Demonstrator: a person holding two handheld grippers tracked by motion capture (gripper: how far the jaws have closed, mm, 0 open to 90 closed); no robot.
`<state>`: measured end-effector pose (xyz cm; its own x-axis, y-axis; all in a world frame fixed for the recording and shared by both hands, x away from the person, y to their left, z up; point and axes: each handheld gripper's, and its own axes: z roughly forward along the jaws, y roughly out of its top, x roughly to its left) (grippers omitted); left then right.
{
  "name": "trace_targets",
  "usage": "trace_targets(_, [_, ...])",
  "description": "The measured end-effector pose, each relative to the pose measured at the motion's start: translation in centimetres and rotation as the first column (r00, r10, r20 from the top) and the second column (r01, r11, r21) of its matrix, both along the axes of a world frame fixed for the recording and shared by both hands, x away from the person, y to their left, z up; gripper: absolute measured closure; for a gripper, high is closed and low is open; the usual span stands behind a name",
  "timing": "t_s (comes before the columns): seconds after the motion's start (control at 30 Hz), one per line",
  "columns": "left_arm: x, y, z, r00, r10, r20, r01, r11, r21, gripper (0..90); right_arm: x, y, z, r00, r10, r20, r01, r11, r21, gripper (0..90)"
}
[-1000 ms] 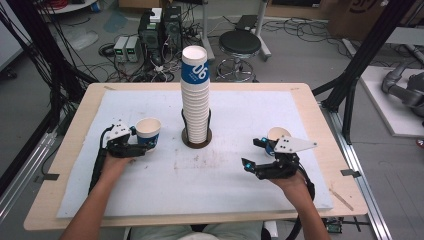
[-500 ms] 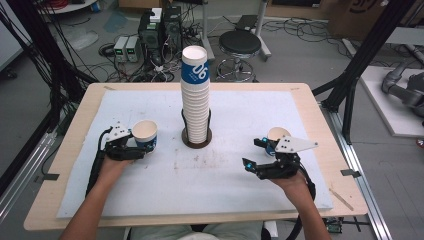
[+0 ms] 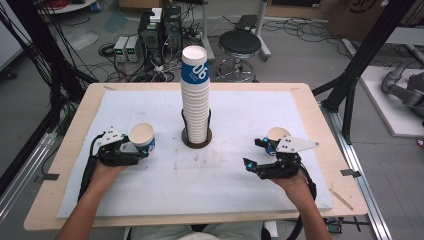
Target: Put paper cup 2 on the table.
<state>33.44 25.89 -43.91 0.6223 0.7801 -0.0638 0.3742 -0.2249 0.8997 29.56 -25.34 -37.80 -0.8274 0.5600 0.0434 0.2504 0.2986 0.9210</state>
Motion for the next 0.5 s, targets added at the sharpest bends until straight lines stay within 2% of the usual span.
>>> trace_targets(0.17, [-1.2, 1.0, 0.5, 0.9996, -0.022, 0.018, 0.023, 0.9989, -0.042, 17.4, 0.0, -0.1, 0.0, 1.0, -0.006, -0.002, 0.006, 1.0, -0.002, 20.6])
trace_targets(0.33, [-2.3, 1.6, 1.3, 0.998, -0.034, 0.054, 0.039, 0.9958, -0.083, 17.4, 0.0, -0.2, 0.1, 0.9999, -0.011, 0.009, 0.011, 1.0, -0.003, 20.7])
trace_targets(0.4, [-2.6, 1.9, 1.8, 0.9961, -0.039, 0.079, 0.047, 0.9932, -0.106, 17.2, 0.0, -0.3, 0.2, 0.9998, -0.017, 0.013, 0.018, 1.0, -0.003, 20.6])
trace_targets(0.5, [-3.0, 2.1, 2.6, 0.9893, -0.03, 0.143, 0.053, 0.9863, -0.156, 16.0, -0.1, -0.5, 0.3, 0.9994, -0.03, 0.018, 0.03, 1.0, -0.001, 20.7])
